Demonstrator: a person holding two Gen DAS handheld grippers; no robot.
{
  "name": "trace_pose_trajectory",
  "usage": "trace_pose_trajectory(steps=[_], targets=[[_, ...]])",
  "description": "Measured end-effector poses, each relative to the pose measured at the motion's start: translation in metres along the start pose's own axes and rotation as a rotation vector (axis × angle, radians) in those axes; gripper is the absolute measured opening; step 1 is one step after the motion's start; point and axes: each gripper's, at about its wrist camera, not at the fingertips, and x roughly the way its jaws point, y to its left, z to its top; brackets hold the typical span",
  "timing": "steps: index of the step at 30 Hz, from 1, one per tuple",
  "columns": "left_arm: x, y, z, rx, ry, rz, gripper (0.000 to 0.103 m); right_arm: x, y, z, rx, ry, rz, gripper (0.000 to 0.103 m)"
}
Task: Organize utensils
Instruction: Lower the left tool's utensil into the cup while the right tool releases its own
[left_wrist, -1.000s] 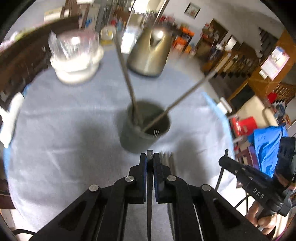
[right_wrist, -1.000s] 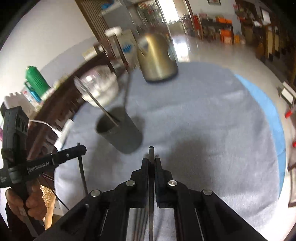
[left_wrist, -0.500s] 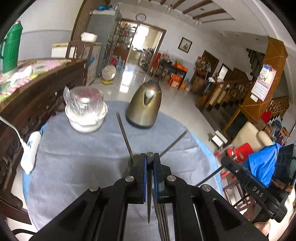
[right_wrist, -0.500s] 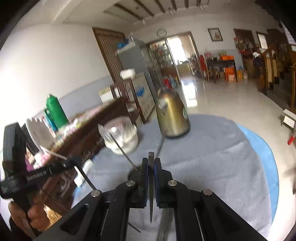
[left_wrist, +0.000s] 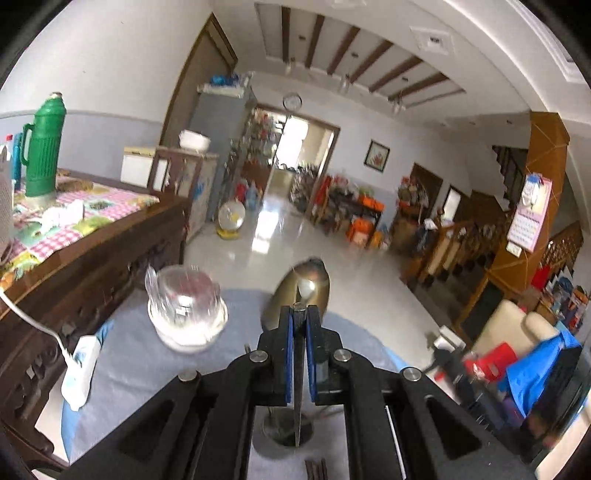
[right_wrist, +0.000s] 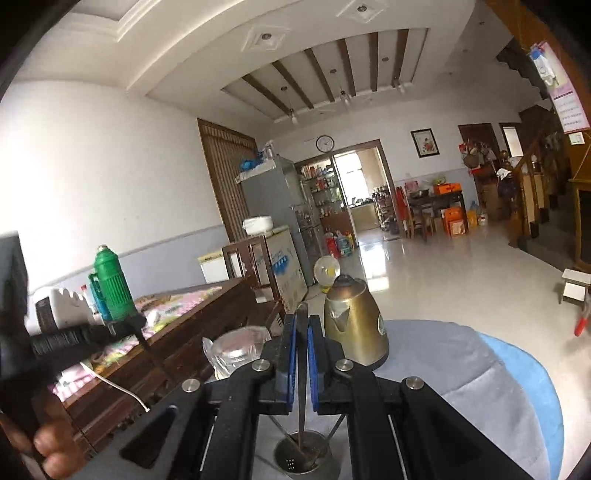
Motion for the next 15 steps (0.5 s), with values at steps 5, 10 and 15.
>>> trace_pose_trajectory(steps=[5, 10, 15], targets=[[0.025, 0.001, -0.01, 0.017, -0.001, 0.042, 0.007, 0.026, -0.001, -0.022, -0.006, 0.081, -0.022, 0.006], [0.055, 0.012, -0.029, -0.008, 0.073, 0.06, 0.007, 0.036, -0.006, -0.036, -0.005, 0.15, -0.022, 0.006], [0.073, 0.019, -0.042, -0.007, 0.142, 0.077, 0.007, 0.04, -0.018, -0.046, 0.032, 0.213, -0.003, 0.008]])
